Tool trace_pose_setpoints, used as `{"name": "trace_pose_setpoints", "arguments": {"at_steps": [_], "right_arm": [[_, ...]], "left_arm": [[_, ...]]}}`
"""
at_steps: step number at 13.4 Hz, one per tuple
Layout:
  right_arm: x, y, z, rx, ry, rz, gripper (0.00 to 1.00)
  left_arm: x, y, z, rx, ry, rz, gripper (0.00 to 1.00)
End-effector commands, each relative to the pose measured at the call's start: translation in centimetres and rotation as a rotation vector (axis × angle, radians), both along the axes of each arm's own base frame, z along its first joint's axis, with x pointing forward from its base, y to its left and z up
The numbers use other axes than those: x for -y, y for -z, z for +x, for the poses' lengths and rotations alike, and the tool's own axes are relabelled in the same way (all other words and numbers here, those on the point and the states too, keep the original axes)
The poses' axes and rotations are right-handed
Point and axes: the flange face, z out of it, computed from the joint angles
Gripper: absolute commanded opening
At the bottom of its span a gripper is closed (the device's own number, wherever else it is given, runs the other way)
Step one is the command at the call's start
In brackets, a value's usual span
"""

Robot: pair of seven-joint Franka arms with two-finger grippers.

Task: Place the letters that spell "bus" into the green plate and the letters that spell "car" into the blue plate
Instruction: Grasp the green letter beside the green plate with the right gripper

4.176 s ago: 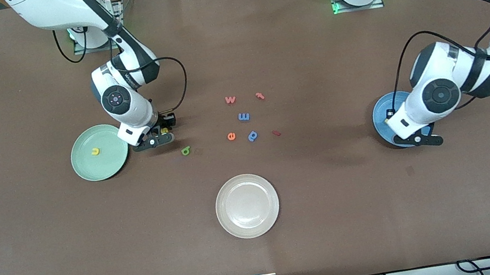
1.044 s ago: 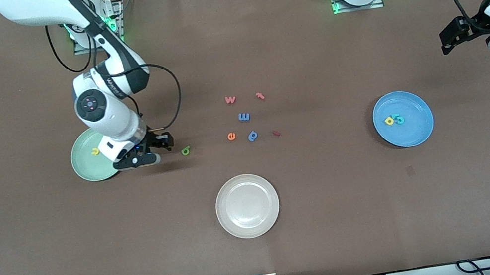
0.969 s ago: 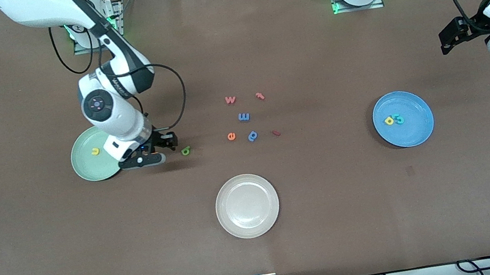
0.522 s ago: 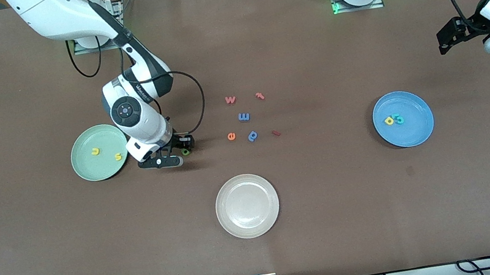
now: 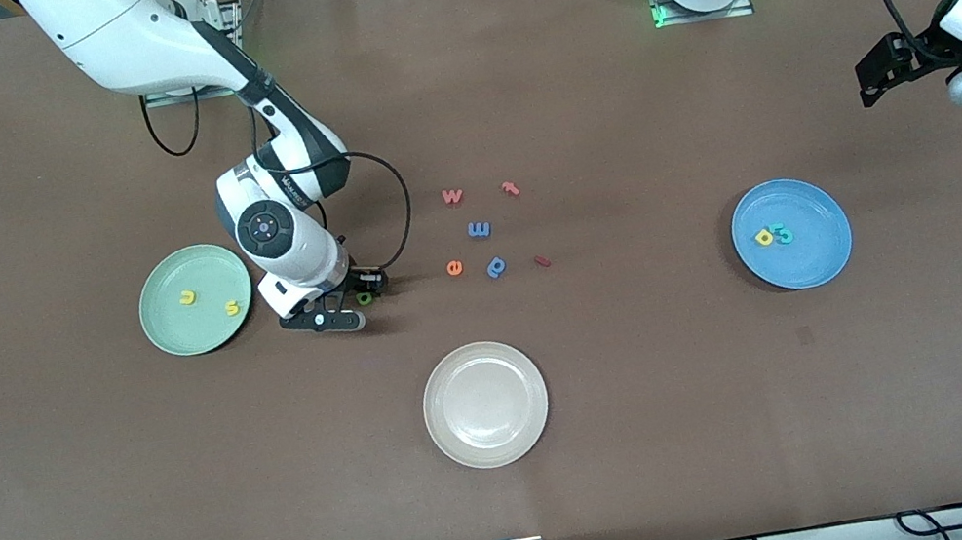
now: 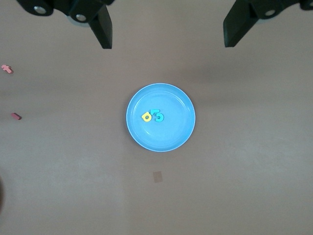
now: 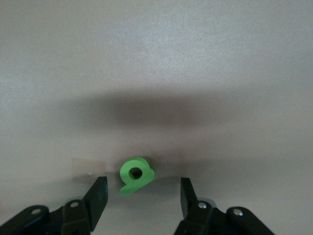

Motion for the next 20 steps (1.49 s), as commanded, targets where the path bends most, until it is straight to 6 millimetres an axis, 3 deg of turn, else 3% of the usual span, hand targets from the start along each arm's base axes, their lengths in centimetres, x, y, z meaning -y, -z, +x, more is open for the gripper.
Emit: {"name": "trace_pose_setpoints", "arguments": {"at_steps": [1,15,20], "right_arm": [[-0.8,0.5,0.2,0.004,0.011,-0.001,0.68],[-0.1,1.0,0.7,0.028,0.019,-0.001,0.66],[-0.1,1.6,0.8,0.038,0.012,0.001,0.48]], "left_arm": [[0.0,-0.6,-0.5,-0.003,0.020,-0.023,1.00],[0.2,-0.8,-0.4,0.001,0.024,-0.023,1.00],[0.5,-0.9,-0.4,0.003,0.028,-0.022,1.00]]}}
